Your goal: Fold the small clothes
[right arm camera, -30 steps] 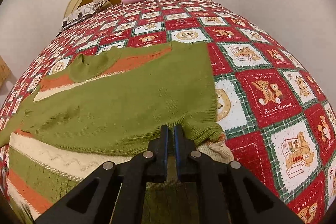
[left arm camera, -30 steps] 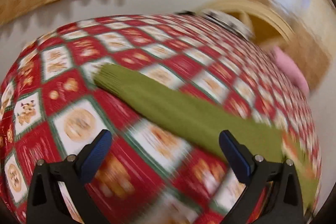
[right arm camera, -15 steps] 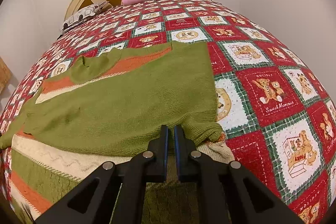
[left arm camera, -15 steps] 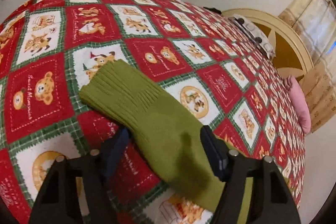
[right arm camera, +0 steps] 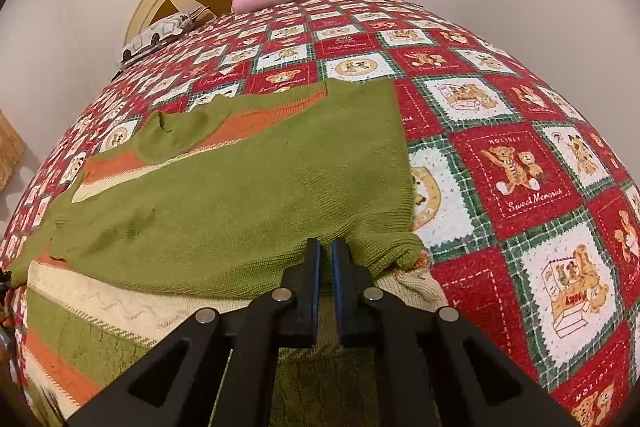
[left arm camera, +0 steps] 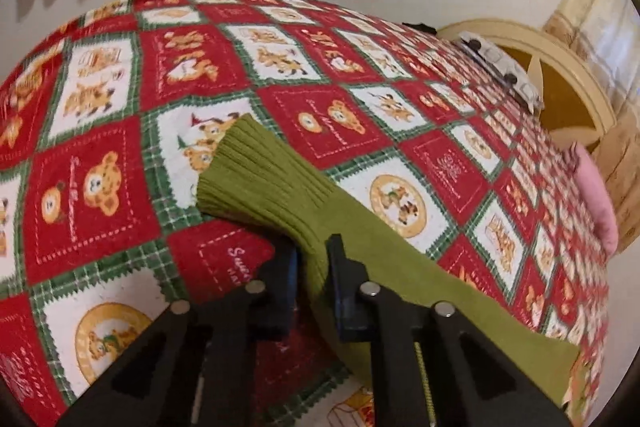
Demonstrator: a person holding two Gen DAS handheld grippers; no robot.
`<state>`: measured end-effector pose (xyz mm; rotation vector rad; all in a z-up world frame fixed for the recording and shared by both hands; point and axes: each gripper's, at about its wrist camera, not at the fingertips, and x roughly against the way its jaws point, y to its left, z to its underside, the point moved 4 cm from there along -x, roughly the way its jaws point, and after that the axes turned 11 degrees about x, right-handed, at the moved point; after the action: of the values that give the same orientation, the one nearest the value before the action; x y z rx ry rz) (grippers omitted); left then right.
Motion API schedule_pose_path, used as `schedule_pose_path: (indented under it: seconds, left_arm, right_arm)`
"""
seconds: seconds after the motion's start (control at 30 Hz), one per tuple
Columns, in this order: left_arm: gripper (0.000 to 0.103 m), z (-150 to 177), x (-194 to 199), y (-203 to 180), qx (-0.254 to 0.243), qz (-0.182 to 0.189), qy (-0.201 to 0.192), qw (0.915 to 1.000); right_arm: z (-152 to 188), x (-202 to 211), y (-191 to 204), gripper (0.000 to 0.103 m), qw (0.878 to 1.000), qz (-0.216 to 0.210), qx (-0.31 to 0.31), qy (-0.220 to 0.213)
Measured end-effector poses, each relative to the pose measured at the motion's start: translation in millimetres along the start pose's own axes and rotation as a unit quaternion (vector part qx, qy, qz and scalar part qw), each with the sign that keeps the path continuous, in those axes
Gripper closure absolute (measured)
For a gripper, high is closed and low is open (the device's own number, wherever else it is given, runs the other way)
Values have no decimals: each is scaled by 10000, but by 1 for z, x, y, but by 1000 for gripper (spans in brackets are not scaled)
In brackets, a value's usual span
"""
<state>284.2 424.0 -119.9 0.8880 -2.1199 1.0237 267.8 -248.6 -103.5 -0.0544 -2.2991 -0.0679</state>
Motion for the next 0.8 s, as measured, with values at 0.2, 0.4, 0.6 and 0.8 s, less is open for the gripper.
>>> schedule_pose_path:
  seconds: [0.2,0.4,0.6,0.8]
  left_arm:
    - [95,12,29,-43,-783,64,-448,9959]
    - [95,67,104,-131,-2070,999,-1073,9673]
    - [95,181,177,-205,-3323,2260,-878,9115]
    - [95,299,181,-235,-4341,2376,-296,8685]
  right_arm:
    - [1,0,0,97,10000,-38,-43,-21]
    - [1,0,-1,97,10000,-65,-68,-33]
    - [1,0,0,97,9999,-84,-86,-45]
    - [1,0,-1,97,9999,-85,-85,-48]
